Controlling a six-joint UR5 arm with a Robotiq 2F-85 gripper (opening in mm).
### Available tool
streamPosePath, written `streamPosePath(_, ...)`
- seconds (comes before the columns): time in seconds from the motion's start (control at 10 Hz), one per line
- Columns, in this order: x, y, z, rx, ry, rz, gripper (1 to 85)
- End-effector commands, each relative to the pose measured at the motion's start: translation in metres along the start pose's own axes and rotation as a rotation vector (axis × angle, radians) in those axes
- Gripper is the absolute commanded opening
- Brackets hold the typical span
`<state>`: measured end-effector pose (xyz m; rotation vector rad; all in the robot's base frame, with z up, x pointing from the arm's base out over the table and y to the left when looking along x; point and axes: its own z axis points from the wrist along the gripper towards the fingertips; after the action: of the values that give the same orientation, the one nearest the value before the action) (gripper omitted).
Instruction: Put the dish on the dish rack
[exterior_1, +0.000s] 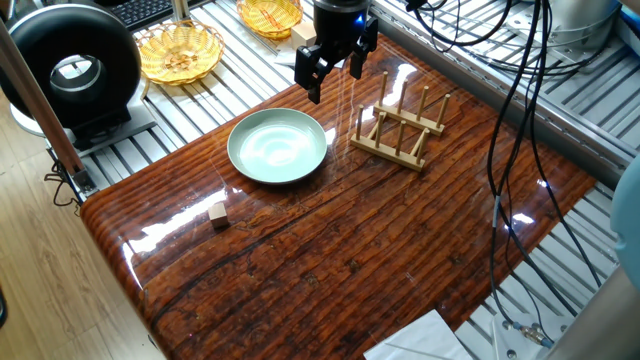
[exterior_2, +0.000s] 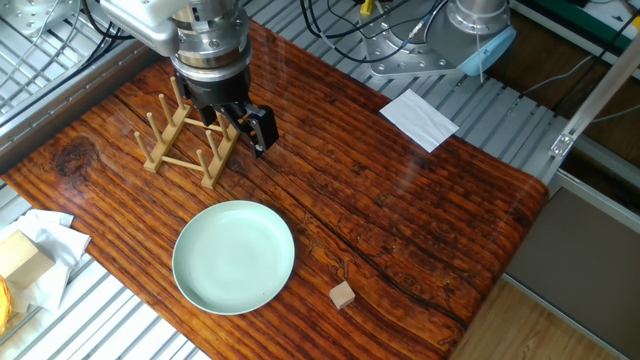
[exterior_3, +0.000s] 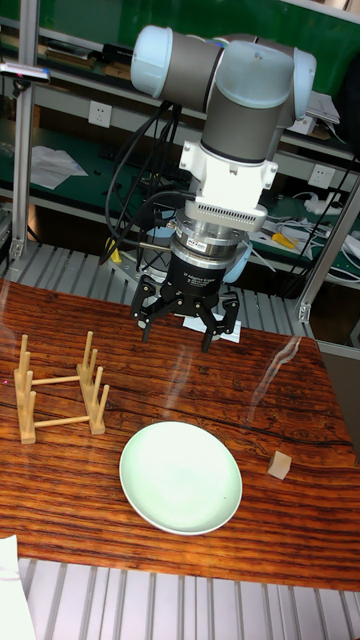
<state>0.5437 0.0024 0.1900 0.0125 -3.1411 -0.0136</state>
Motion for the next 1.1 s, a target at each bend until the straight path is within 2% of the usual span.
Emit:
streamPosePath(0.0, 0.000, 0.002, 0.000, 0.000, 0.000, 0.000, 1.0)
streamPosePath(0.1, -0.009, 0.016, 0.006, -0.039, -0.138, -0.197, 1.0)
streamPosePath(0.2, -0.025, 0.016, 0.010, -0.051, -0.213, -0.162, 1.0)
streamPosePath(0.3, -0.025, 0.025, 0.015, -0.104, -0.221, -0.128, 1.0)
streamPosePath(0.4, -0.025, 0.014, 0.019, -0.069, -0.222, -0.143, 1.0)
streamPosePath(0.5, -0.026, 0.018, 0.021, -0.078, -0.224, -0.139, 1.0)
streamPosePath(0.7, -0.020, 0.008, 0.022, -0.026, -0.188, -0.175, 1.0)
streamPosePath(0.8, -0.014, 0.006, 0.022, -0.016, -0.141, -0.226, 1.0)
streamPosePath(0.9, 0.003, 0.003, 0.022, -0.013, -0.051, -0.261, 1.0)
streamPosePath(1.0, 0.008, 0.014, 0.021, -0.036, 0.002, -0.261, 1.0)
